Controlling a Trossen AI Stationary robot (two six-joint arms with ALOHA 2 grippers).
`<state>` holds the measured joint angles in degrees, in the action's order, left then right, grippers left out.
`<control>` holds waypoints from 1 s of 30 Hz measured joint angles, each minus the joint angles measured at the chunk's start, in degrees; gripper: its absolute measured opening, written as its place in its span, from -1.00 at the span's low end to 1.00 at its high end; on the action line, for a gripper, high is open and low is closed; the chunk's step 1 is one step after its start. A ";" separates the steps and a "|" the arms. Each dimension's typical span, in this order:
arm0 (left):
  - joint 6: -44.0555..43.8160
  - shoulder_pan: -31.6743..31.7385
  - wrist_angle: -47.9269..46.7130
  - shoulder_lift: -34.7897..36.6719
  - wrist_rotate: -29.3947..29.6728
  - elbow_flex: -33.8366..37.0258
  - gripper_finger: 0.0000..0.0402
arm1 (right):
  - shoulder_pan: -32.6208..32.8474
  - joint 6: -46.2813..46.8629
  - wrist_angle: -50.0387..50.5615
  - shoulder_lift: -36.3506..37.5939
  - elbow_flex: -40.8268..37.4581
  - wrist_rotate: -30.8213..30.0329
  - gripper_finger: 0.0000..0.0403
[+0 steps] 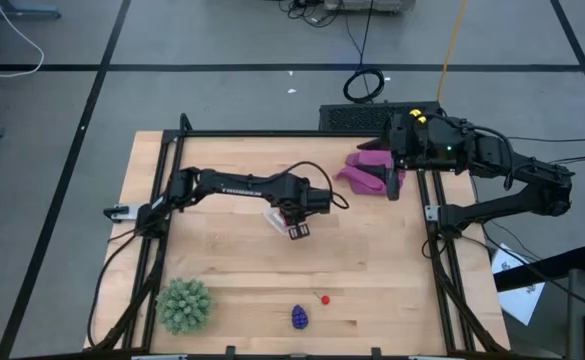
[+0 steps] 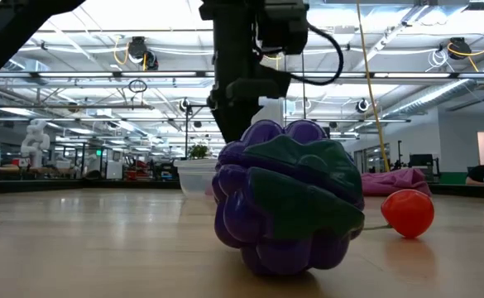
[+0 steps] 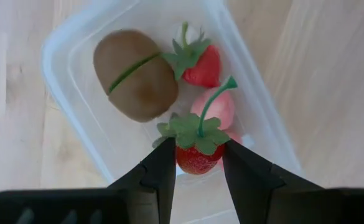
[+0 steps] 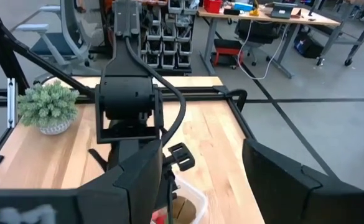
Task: Pick and placing Produce into tupperware
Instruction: Put the red raspberry into the transparent bin
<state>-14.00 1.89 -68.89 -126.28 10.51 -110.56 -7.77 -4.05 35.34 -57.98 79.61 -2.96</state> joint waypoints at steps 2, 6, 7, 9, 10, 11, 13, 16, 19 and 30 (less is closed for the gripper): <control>-0.06 0.58 0.72 0.00 -0.03 1.04 -0.38 | 0.00 -0.05 0.39 0.00 0.00 0.00 0.07; 0.10 1.66 2.91 0.00 -0.97 2.44 -0.38 | 0.00 0.00 0.53 0.00 0.00 0.00 0.07; 0.41 1.89 3.66 0.00 -1.44 2.62 -0.38 | 0.00 0.21 0.51 0.00 0.00 0.00 0.07; 0.68 2.25 5.32 0.00 -1.62 3.17 -0.38 | 0.00 0.30 0.54 0.00 0.00 0.00 0.07; 0.99 2.37 5.90 0.00 -1.95 3.50 -0.38 | 0.00 0.33 0.54 0.00 0.00 0.00 0.07; 1.48 2.51 6.35 0.00 -2.52 3.81 -0.38 | 0.00 0.33 0.54 0.00 0.00 0.00 0.07; 1.68 2.76 7.16 0.00 -3.64 4.40 -0.38 | 0.00 0.33 0.54 0.00 0.00 0.00 0.07; 1.73 2.96 7.45 0.00 -4.55 5.01 -0.38 | 0.00 0.33 0.54 0.00 0.00 0.00 0.07; 2.05 2.77 7.78 0.00 -4.53 5.05 -0.38 | 0.00 0.29 0.53 0.00 0.00 0.00 0.07; 4.54 2.17 9.14 0.00 -5.21 5.05 -0.36 | 0.00 0.33 0.51 0.00 0.00 0.00 0.07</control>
<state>-9.46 4.05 -59.75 -126.28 5.30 -105.51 -7.77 -3.73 35.86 -57.98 79.61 -2.96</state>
